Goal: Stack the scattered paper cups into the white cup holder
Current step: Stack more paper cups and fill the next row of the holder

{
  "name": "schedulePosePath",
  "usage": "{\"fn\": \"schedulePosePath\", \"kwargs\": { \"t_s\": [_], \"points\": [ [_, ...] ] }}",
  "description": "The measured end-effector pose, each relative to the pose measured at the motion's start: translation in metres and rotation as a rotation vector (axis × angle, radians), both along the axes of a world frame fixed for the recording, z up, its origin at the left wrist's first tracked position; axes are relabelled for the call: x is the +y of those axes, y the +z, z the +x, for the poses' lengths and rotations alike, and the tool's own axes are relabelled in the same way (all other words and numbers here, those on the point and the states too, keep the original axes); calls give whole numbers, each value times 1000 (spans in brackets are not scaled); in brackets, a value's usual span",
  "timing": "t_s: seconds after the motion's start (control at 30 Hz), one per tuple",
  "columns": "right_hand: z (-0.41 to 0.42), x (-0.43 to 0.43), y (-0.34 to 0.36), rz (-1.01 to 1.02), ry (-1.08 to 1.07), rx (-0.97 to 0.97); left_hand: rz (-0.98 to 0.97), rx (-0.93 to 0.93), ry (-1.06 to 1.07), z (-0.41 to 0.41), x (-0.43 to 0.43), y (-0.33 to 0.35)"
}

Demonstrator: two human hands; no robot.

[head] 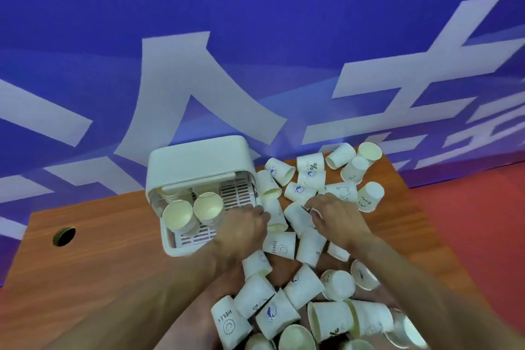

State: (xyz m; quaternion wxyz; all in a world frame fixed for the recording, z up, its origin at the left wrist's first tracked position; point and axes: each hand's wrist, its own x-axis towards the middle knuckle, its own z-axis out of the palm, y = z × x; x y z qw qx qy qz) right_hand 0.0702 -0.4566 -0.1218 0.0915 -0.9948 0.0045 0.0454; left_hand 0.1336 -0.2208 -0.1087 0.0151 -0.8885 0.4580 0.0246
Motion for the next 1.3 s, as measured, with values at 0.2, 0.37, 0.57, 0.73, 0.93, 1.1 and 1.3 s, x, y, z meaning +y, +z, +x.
{"fn": "schedulePosePath", "kwargs": {
  "t_s": [0.2,0.37,0.57,0.73,0.93,1.1,1.3],
  "points": [
    [-20,-115,-5,-58,-98,31,60,64,44,-5,-117,-20],
    [-13,-189,-23,-113,-15,63,89,78,101,-2,-211,-45],
    [7,-235,-55,-36,97,106,122,72,44,19,-289,-70],
    [10,-242,-84,38,193,114,285,33,-72,30,-309,-82],
    [-5,-260,-93,260,76,13,368,-33,-179,34,-307,-80],
    [-28,-283,-100,147,87,92,355,-49,-156,25,-305,-74],
    [-31,-286,-108,146,130,238,313,65,-22,10,-296,-82]
  ]
}}
